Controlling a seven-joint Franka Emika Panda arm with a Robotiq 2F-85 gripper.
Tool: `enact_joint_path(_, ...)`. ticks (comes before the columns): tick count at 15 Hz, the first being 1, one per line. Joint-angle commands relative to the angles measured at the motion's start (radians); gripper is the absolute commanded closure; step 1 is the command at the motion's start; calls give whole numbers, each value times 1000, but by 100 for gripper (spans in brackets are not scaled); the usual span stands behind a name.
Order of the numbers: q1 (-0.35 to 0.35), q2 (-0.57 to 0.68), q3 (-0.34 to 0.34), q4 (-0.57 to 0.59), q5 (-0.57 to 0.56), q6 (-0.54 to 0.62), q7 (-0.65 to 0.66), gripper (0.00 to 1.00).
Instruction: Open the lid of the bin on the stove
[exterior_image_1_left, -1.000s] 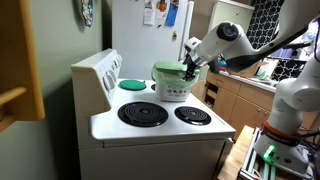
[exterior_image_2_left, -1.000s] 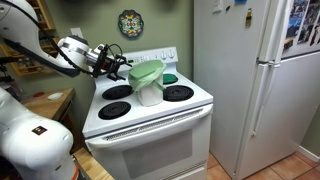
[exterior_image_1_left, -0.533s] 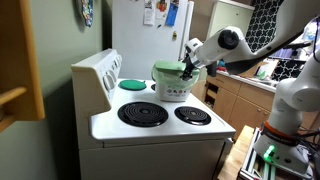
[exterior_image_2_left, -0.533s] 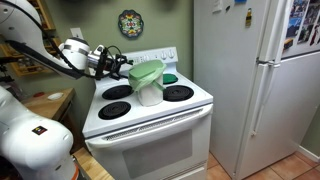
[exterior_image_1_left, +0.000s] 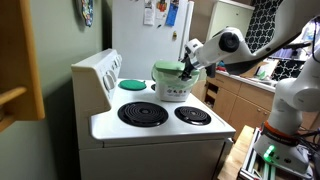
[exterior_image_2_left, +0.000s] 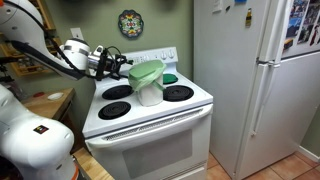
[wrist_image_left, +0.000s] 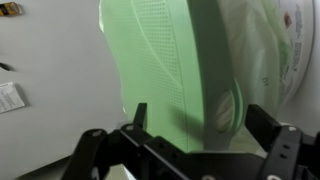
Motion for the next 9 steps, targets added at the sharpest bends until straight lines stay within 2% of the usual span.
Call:
enact_joint_path(1, 27, 5, -24, -17, -26, 8, 16, 0)
enact_joint_path(9, 25, 4, -42, -15, -77, 3, 16, 0)
